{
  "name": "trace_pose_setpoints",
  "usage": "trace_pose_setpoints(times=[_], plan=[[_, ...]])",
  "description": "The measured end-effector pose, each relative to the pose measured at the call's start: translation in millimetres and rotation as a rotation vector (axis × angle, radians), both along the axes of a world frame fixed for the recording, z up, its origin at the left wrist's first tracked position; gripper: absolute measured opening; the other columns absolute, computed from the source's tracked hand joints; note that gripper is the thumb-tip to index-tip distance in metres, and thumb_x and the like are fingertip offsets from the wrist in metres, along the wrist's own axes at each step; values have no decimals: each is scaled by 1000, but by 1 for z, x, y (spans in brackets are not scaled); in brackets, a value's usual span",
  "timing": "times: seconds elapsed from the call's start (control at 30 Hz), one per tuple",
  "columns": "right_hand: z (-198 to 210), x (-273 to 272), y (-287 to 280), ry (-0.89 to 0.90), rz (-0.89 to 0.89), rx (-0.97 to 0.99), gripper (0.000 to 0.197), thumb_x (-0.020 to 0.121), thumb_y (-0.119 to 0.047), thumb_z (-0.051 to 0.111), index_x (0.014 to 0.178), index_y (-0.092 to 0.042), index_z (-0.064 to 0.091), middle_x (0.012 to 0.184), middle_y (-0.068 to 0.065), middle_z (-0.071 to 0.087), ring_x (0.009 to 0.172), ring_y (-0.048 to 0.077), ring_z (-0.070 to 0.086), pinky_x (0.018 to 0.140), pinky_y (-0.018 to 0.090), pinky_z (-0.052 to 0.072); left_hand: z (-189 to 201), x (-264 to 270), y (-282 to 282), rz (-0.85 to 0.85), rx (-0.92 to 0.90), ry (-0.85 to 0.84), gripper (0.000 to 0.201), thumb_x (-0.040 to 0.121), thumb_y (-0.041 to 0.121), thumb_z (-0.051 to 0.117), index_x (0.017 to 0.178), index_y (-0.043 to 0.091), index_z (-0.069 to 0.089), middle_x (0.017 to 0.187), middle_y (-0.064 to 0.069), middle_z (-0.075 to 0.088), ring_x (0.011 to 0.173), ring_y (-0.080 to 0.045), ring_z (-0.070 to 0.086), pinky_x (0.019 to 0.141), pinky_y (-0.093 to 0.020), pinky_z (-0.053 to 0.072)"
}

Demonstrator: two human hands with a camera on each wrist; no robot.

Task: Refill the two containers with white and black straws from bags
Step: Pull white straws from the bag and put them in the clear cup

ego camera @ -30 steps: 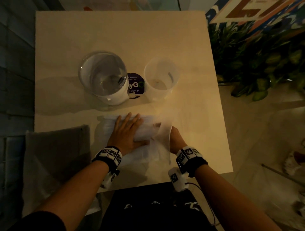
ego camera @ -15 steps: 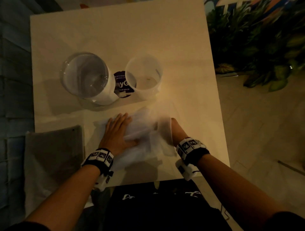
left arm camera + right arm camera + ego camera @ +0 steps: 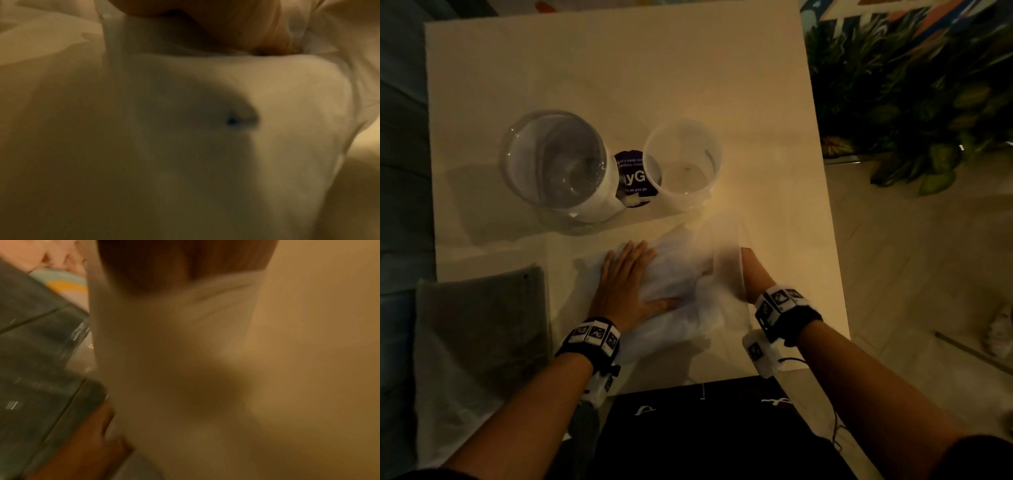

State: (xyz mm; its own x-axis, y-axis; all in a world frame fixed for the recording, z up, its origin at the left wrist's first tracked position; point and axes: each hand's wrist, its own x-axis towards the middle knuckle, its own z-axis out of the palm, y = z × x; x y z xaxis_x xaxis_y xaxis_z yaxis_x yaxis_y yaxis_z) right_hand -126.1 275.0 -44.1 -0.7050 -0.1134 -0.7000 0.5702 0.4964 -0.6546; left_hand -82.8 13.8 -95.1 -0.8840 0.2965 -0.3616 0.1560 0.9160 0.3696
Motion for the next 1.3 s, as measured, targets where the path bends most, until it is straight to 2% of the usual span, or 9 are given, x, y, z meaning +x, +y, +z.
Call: trace_pose_setpoints(times=[0.13,0.27,0.33,0.43,0.6,0.77,0.93,1.07,1.3], plan=[[-5,-1,21,196,77,136,9,91,-9,70,99,-6,71,98,11,70,93,26,66,79,40,50,0,0,-3,7,44,-13,105,70,93,26,152,26,19,161,0,19,150,-21,12,121,-51,9],[4,1,3,85,25,17,30,96,-10,63,124,1,63,124,3,60,119,27,60,97,24,49,2,-4,0,-51,28,-16,105,71,86,44,153,28,14,163,3,12,151,-18,5,122,-48,2],[-1,6,-7,59,-36,-32,24,97,-3,59,116,9,65,124,15,65,110,30,65,103,42,49,1,-5,5,-124,11,-24,107,71,82,50,154,28,7,164,4,6,151,-18,2,122,-47,-2],[-12,8,2,121,-25,12,8,94,-7,65,92,-4,72,87,1,71,79,13,67,74,31,54,-2,-1,5,-138,9,-31,108,71,81,52,153,28,8,163,4,8,151,-19,4,122,-48,1],[2,11,28,181,-309,-96,20,88,2,70,106,-7,70,85,11,67,59,7,65,59,24,52,-5,5,-8,-126,-12,-14,101,75,86,38,153,26,15,163,3,12,150,-18,7,120,-46,2],[8,31,39,207,-510,-116,57,84,-17,78,136,-21,54,121,-1,60,81,16,74,69,29,61,-9,4,-8,-152,-42,-16,101,77,88,24,153,22,18,162,-1,17,149,-22,12,119,-47,6],[24,56,43,255,-692,7,29,88,-25,75,109,-9,63,104,9,68,74,23,73,69,37,63,-8,6,-8,-146,-27,-3,100,78,87,25,153,21,21,162,-1,18,149,-22,14,119,-52,10],[26,59,27,43,-456,63,28,93,-34,68,83,-8,74,74,6,74,64,15,68,65,34,56,-10,7,-8,-143,-28,6,101,76,85,32,153,20,18,162,-1,17,150,-23,14,120,-51,7],[11,20,-22,41,-458,3,27,100,-23,58,102,1,70,98,14,67,89,17,58,70,24,42,-8,11,-8,-199,-45,12,94,78,84,33,154,33,9,163,1,12,150,-23,9,120,-52,8]])
